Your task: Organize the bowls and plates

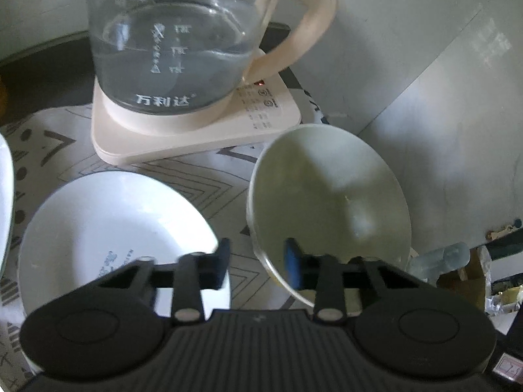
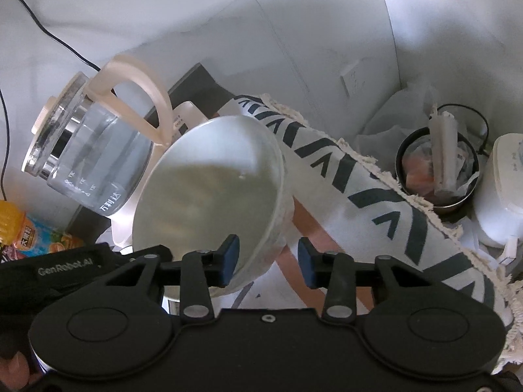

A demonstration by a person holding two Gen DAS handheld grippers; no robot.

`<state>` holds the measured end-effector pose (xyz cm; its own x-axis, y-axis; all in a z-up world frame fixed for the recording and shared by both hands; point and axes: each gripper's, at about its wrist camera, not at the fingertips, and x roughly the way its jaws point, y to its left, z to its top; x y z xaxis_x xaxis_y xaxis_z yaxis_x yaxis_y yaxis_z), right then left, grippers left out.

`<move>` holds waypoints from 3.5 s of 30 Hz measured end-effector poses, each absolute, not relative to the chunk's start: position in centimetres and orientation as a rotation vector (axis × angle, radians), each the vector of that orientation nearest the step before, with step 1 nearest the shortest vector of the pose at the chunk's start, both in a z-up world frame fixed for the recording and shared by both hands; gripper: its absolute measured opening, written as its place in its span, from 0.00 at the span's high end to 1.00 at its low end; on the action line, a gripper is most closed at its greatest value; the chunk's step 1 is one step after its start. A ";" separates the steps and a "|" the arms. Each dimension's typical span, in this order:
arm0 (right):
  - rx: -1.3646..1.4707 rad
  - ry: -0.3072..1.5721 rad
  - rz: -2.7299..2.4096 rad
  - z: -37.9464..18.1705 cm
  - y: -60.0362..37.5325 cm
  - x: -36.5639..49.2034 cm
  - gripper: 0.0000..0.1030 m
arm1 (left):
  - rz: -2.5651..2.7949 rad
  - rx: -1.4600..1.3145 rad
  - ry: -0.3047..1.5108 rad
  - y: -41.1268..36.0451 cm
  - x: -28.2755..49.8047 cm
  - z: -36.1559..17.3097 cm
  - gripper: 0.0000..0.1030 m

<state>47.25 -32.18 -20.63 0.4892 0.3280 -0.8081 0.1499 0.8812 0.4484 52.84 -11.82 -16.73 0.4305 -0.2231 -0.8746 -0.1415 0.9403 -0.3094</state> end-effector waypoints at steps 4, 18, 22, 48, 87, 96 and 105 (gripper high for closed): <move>0.514 1.045 0.096 -20.9 -31.9 47.4 0.74 | -0.051 -0.364 1.136 -12.1 52.9 -16.9 0.85; 0.447 0.948 0.045 -16.6 -30.9 44.8 0.80 | -0.114 -0.313 1.073 -12.4 49.3 -12.7 0.85; 0.437 0.918 0.039 -14.9 -30.3 43.4 0.80 | -0.140 -0.324 1.070 -11.3 47.8 -11.3 0.85; 0.466 0.853 -0.039 -9.3 -26.8 32.5 0.80 | -0.217 -0.342 1.066 -7.5 37.3 -7.1 0.84; 0.426 0.988 -0.089 -13.0 -23.0 25.4 0.80 | -0.200 -0.413 1.175 -3.7 30.5 -10.8 0.82; 0.387 0.994 -0.079 -13.0 -22.9 26.2 0.79 | -0.174 -0.397 1.163 -3.5 30.4 -10.0 0.80; 0.415 0.996 -0.035 -12.1 -23.9 24.8 0.78 | -0.122 -0.376 1.175 -2.8 30.3 -9.6 0.73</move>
<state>24.81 -23.94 -12.14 0.5498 0.1591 -0.8200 0.2155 0.9214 0.3233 30.28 -2.83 -9.59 0.3871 -0.2873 -0.8761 -0.1008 0.9313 -0.3500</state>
